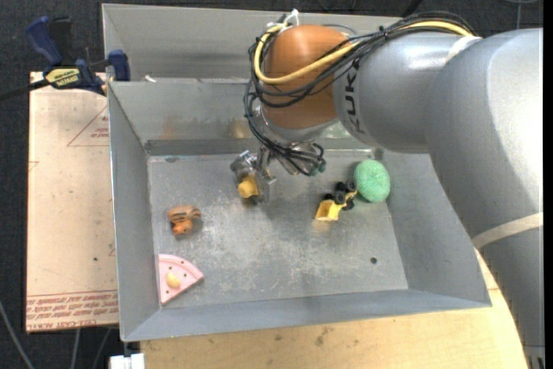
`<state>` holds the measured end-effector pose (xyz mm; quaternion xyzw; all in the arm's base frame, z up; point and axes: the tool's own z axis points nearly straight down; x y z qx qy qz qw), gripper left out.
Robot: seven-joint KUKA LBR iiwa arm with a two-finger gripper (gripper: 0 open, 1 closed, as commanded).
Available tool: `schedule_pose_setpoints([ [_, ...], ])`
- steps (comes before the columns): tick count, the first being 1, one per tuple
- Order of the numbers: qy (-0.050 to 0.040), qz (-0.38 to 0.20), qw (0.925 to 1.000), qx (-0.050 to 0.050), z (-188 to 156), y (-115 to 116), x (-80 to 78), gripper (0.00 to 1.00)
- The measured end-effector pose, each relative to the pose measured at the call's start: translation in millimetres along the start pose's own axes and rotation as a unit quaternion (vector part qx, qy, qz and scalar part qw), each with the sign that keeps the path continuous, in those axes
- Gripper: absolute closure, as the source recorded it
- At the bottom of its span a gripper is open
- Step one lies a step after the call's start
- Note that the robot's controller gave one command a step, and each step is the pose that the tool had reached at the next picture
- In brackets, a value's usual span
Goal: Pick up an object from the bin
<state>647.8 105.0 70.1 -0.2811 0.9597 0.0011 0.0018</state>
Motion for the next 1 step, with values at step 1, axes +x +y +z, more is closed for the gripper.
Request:
schedule_pose_setpoints([
  [1,0.0000,0.000,1.0000,0.000,0.0,0.0,0.0,1.00],
])
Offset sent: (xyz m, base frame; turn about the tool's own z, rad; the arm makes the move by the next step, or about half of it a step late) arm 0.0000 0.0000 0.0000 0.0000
